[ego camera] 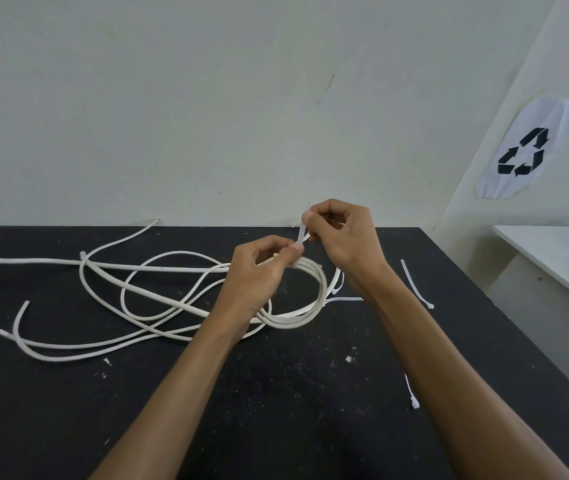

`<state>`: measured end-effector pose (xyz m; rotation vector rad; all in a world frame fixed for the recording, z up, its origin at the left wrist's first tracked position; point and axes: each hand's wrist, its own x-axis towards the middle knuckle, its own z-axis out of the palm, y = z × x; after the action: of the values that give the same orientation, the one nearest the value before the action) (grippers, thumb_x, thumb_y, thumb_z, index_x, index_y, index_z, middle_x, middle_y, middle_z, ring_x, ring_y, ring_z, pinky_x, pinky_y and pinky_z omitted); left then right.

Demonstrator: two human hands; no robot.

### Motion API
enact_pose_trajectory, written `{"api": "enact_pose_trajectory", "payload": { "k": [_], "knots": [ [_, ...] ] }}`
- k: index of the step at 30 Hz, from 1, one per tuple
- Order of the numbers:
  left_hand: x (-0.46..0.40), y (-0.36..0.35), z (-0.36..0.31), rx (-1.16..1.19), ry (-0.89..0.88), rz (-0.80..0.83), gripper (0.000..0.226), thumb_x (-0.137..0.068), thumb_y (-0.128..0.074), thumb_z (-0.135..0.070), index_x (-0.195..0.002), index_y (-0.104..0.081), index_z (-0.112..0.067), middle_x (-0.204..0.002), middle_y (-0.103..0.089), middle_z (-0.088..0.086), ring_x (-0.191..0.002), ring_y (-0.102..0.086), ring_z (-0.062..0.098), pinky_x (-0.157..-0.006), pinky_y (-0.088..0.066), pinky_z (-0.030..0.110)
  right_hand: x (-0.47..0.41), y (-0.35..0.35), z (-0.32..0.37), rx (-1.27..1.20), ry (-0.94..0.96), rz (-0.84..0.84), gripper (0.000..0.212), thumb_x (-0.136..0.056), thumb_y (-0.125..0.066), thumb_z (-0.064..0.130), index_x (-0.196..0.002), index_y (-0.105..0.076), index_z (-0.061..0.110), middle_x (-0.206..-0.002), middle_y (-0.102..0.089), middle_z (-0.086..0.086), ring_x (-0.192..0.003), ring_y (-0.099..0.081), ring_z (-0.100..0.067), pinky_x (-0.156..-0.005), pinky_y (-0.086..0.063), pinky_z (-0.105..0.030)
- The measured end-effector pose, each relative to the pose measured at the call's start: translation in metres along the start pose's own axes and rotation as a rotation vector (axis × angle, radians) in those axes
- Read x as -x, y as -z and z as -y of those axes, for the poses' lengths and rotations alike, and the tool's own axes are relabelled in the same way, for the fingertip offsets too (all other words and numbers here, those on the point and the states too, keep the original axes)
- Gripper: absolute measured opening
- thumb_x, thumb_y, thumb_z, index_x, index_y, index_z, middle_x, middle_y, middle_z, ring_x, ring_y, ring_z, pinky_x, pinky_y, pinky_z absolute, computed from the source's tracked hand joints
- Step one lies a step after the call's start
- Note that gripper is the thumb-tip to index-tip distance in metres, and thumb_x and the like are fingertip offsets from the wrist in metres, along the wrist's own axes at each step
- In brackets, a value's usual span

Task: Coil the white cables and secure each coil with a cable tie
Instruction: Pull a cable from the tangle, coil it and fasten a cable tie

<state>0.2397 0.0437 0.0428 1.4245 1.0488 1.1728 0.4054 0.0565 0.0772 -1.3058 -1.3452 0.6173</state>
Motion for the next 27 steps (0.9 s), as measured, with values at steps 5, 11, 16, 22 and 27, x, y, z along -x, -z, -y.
{"api": "enact_pose_trajectory", "payload": {
  "k": [5,11,16,22,27],
  "knots": [
    [0.003,-0.003,0.007,0.027,-0.004,-0.018,0.011,-0.101,-0.071,-0.022,-0.094,-0.078,-0.017,-0.072,-0.067,-0.006,-0.044,-0.049,0.001,-0.051,-0.036,0.018,0.004,-0.009,-0.004,-0.022,-0.008,-0.075,0.014,-0.097,-0.075,0.016,-0.086,-0.078,0.008,-0.079,-0.075,-0.011,-0.069,-0.068,-0.014,-0.078,-0.063,-0.039],
    [0.010,0.001,0.025,0.188,0.135,-0.020,0.013,-0.103,-0.066,-0.020,-0.101,-0.075,-0.011,-0.080,-0.072,0.015,-0.044,-0.031,0.014,-0.043,-0.025,0.025,0.009,-0.018,-0.016,-0.113,-0.082,0.025,0.014,-0.101,-0.073,0.016,-0.093,-0.079,0.006,-0.087,-0.078,-0.015,-0.076,-0.073,-0.019,-0.081,-0.065,-0.033],
    [-0.006,0.029,0.036,0.347,0.191,-0.082,0.021,-0.104,-0.066,-0.020,-0.087,-0.076,-0.013,-0.076,-0.063,0.012,-0.043,-0.031,0.012,-0.045,-0.019,0.026,0.025,-0.017,-0.021,-0.026,-0.141,0.326,0.024,-0.107,-0.066,0.030,-0.116,-0.081,0.013,-0.103,-0.083,0.000,-0.102,-0.078,-0.013,-0.095,-0.060,-0.026],
    [-0.016,0.044,0.032,0.323,0.138,-0.171,0.023,-0.100,-0.069,-0.007,-0.078,-0.076,-0.004,-0.068,-0.059,0.008,-0.048,-0.034,0.011,-0.049,-0.023,0.027,0.034,-0.025,-0.023,-0.081,-0.135,0.401,0.018,-0.102,-0.073,0.016,-0.118,-0.080,0.014,-0.095,-0.081,-0.011,-0.081,-0.078,-0.020,-0.083,-0.062,-0.031],
    [-0.021,0.060,0.045,0.274,0.118,-0.253,0.015,-0.102,-0.070,-0.012,-0.094,-0.078,-0.002,-0.065,-0.062,0.003,-0.055,-0.048,0.010,-0.050,-0.043,0.018,0.025,-0.039,-0.023,0.021,-0.121,0.452,0.019,-0.104,-0.071,0.014,-0.121,-0.077,0.015,-0.092,-0.081,-0.012,-0.082,-0.081,-0.027,-0.079,-0.067,-0.038]
  ]
}}
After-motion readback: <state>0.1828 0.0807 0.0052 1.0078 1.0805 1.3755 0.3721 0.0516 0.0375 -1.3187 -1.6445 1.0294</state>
